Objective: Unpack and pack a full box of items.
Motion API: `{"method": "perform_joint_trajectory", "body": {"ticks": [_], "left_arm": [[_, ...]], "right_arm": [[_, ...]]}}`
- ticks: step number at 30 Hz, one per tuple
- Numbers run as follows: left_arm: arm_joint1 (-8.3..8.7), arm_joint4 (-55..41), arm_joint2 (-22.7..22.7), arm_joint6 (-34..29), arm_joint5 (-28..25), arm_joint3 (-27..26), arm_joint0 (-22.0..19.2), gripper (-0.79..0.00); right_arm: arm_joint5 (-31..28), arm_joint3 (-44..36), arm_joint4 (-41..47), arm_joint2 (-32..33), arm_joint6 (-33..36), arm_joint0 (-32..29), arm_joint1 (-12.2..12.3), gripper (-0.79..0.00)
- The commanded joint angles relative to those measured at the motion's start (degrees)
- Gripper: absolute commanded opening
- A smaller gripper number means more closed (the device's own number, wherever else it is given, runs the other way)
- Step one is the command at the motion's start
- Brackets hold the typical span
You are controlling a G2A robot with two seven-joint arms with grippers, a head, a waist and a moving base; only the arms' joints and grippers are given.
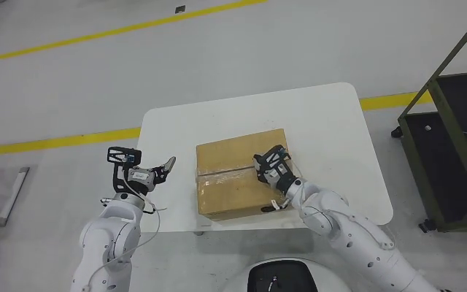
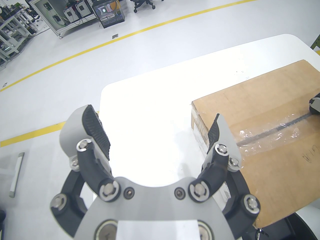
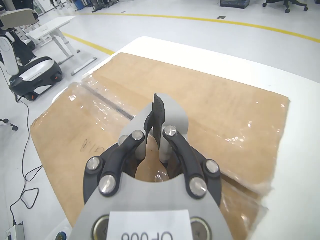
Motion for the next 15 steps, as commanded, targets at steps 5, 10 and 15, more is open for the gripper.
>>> {"method": "perform_joint_trajectory", "body": {"ticks": [5,10,15], "left_arm": [[0.0,0.0,0.0,0.0,0.0,0.0,0.0,0.0],[0.0,0.0,0.0,0.0,0.0,0.0,0.0,0.0],[0.0,0.0,0.0,0.0,0.0,0.0,0.0,0.0]], "right_arm": [[-0.3,-4.1,-1.3,5.7,1.3,-5.1,1.3,-0.785],[0.2,-9.5,-1.9,10.1,1.7,-8.7,2.2,-0.785],[-3.0,-13.9,0.8,10.5,1.1,-8.9,2.1,-0.785]]}}
